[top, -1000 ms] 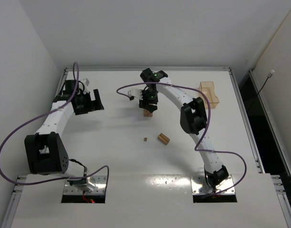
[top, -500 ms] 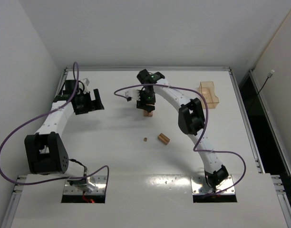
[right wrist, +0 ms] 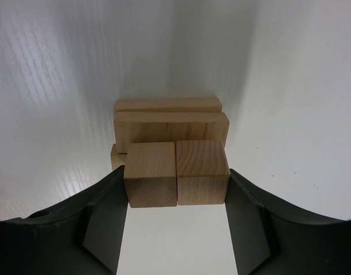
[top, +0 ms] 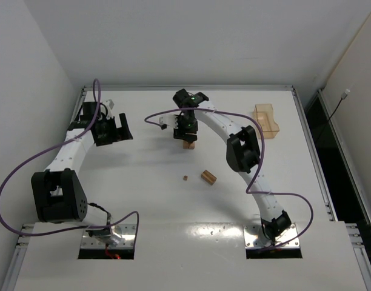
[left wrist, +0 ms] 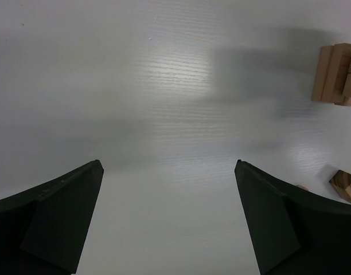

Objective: Build the wood block tower

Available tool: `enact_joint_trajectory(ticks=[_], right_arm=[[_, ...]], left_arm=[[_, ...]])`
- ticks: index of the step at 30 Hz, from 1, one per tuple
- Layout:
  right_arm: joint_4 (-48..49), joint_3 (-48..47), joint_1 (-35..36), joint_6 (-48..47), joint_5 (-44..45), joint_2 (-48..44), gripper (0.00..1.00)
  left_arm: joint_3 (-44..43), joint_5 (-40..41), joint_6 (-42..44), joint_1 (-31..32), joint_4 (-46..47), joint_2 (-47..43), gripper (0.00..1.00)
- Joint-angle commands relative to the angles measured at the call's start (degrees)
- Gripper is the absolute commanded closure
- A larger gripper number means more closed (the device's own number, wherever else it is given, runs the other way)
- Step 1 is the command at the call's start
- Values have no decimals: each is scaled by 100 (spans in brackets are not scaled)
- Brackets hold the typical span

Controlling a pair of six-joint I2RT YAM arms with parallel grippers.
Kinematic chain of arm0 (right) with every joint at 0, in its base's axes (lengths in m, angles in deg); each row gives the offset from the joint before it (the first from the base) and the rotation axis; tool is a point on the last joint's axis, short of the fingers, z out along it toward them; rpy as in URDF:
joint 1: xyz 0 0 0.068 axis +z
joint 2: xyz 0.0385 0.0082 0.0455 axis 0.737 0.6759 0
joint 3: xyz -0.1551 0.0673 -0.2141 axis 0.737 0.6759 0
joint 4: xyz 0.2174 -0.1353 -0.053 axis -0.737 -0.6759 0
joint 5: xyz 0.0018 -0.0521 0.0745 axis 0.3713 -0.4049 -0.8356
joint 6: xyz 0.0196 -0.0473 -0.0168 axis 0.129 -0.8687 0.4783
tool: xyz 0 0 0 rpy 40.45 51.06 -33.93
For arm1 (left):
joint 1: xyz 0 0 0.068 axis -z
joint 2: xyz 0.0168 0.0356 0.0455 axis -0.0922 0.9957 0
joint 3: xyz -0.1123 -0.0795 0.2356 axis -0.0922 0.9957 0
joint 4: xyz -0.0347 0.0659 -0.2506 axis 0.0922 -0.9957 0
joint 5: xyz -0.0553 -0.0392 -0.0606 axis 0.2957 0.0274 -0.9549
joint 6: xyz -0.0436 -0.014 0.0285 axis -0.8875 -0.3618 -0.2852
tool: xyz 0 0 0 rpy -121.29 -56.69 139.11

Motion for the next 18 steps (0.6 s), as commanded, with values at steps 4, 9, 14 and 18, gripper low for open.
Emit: enact_joint_trajectory(ticks=[4, 9, 14, 18], right_arm=[[28, -214, 35, 94, -4, 40, 64], [28, -214, 35, 94, -118, -12, 51], [28, -214, 35, 155, -224, -66, 33], [28, -214, 35, 155, -294, -179, 22]], left_arm=[[-43, -101, -4, -61, 173, -6, 0], [-43, -101, -4, -61, 173, -6, 0], [-43, -101, -4, -61, 173, -6, 0], [-43, -101, -4, -61, 173, 47, 0]])
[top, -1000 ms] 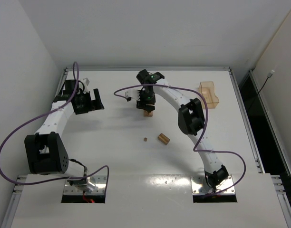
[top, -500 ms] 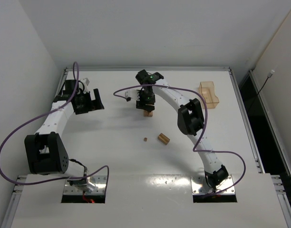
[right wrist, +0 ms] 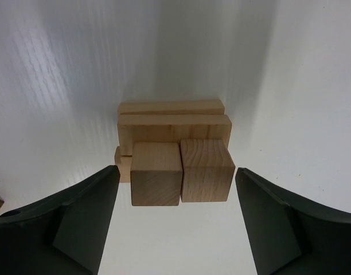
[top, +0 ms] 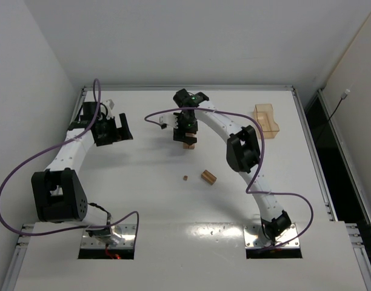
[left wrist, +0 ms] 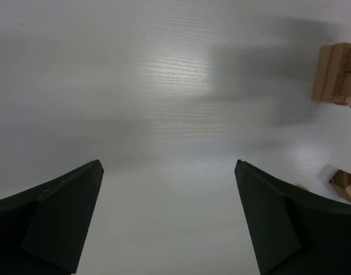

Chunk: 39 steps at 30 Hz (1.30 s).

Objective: Build the wood block tower

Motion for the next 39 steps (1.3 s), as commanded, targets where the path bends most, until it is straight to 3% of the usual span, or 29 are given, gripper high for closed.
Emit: enact_joint_trajectory(ticks=[1, 8, 13, 16, 21, 24, 29, 31, 34, 39], right_arm=[[31, -212, 35, 53, -274, -236, 20], [189, -212, 35, 228, -538, -597, 8], [582, -212, 35, 535, -714, -1271, 6], [1196, -72, -97, 1254, -514, -1895, 5], [1218, 304, -579, 2756, -424, -2907, 6], [1419, 2024, -642, 3635, 278, -4037, 19], [1892, 5237, -554, 4367, 446, -5754, 19], [1894, 6172, -554, 4368, 78, -6150, 23], [2008, 6930, -554, 4369, -143, -6468, 26], [2315, 7293, -405, 4315, -55, -6407, 27]], left_arm=[[-43, -92, -4, -61, 170, 36, 0], [-43, -92, -4, -61, 170, -16, 0], [10, -92, -4, -61, 170, -69, 0], [10, -4, -4, -61, 170, -131, 0], [62, 250, -57, -61, 170, -332, 0], [176, 461, -197, -61, 231, -456, 0], [238, 637, -399, -61, 285, -561, 0], [238, 689, -400, -61, 285, -562, 0], [238, 752, -452, -61, 285, -623, 0], [238, 883, -452, -61, 285, -676, 0]])
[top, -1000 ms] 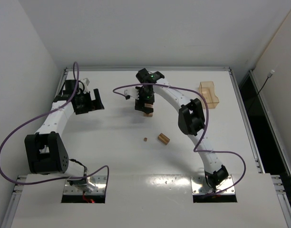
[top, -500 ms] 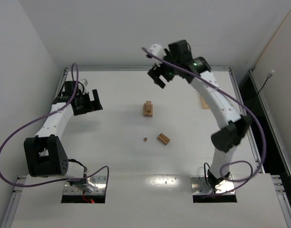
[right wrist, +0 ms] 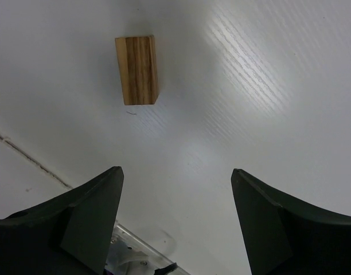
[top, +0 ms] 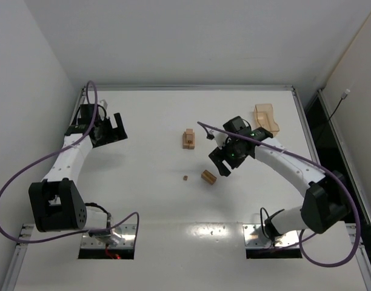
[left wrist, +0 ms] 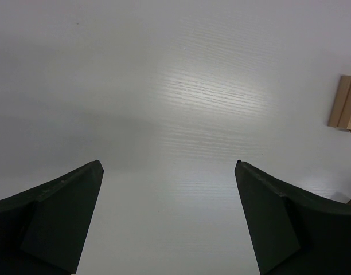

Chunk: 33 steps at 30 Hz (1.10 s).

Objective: Build the wood block tower

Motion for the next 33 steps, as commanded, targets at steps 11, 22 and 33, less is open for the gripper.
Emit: enact_joint_trajectory(ticks=[11, 22, 33], right_arm=[[1295, -35, 899, 220, -339, 877, 27], [1752, 97, 1005, 53, 162, 1614, 28], [1865, -9, 1005, -62, 162, 2107, 43]], left_arm=[[-16, 119, -136, -61, 138, -158, 0], [-16, 118, -136, -61, 138, -105, 0], [-121, 66, -136, -61, 138, 62, 0]])
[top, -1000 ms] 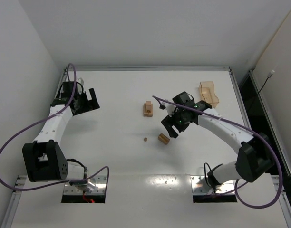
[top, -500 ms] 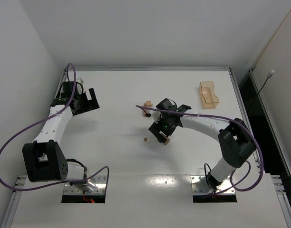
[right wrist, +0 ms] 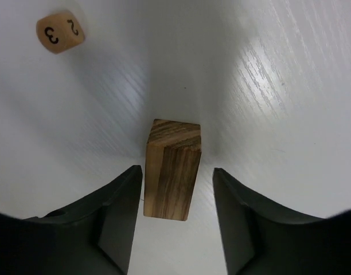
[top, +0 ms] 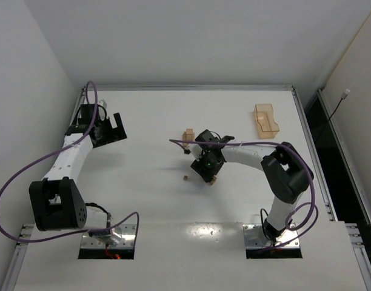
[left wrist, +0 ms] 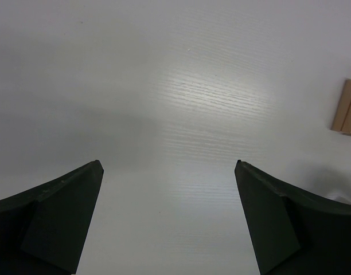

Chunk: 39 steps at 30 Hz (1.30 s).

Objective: Build the wood block tower

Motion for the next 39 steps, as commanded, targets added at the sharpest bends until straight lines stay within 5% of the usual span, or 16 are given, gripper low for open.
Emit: enact_joint_trajectory(ticks=[1, 3, 5, 11, 15, 19, 29, 39], right_arm=[[286, -96, 30, -59, 14, 83, 54], [286, -96, 30, -112, 14, 84, 69], [172, -96, -22, -164, -39, 84, 100], [-293, -692, -22, -43, -206, -495, 100], [-1075, -2549, -303, 449, -302, -436, 100], [-2393, -4681, -655, 1389, -504, 575, 100], [-2202, -6186, -1015, 2786, -171, 1576, 100], [-2149, -6460, -954, 3438, 382, 2245, 100]], left_arm=[[-128, -48, -53, -61, 110, 40, 0], [-128, -48, -53, -61, 110, 92, 0], [-128, -48, -53, -61, 110, 93, 0], [-67, -48, -53, -61, 110, 40, 0], [48, 441, -307, -61, 171, -232, 0], [100, 1067, -764, -61, 171, -355, 0], [268, 1429, -1090, -61, 171, -496, 0], [268, 1429, -1090, -61, 224, -443, 0]])
